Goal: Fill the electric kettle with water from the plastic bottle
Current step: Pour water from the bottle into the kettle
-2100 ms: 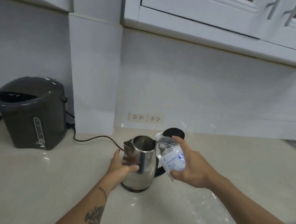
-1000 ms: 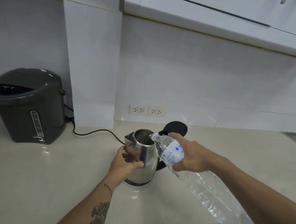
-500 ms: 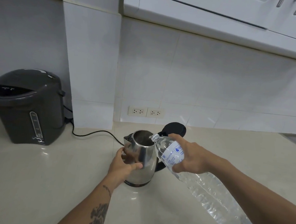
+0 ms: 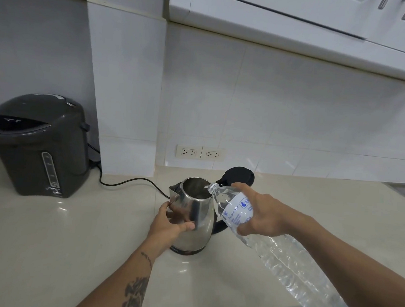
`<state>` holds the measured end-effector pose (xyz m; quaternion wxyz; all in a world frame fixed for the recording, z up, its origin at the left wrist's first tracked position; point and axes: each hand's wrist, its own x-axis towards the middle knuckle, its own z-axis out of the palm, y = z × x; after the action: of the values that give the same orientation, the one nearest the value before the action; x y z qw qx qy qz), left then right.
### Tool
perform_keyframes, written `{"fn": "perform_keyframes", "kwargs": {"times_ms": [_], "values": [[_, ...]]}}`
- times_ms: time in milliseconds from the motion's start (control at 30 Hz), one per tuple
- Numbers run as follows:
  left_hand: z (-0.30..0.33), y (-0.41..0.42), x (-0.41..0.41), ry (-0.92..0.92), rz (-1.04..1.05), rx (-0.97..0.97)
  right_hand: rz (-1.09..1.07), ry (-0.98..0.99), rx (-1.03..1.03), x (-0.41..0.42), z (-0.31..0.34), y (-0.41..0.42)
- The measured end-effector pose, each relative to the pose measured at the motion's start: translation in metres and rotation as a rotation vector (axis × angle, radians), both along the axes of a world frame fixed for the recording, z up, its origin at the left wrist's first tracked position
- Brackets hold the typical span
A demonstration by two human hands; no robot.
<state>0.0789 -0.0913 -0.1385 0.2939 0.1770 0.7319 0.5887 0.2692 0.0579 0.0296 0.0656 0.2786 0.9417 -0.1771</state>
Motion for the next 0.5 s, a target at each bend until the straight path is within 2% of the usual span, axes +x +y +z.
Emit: {"fn": "perform_keyframes", "kwargs": {"times_ms": [500], "values": [[-0.0011,-0.0007,0.0006,0.014,-0.014,-0.018,0.003,-0.009,-0.004,0.0012,0.0028,0.0041]]}}
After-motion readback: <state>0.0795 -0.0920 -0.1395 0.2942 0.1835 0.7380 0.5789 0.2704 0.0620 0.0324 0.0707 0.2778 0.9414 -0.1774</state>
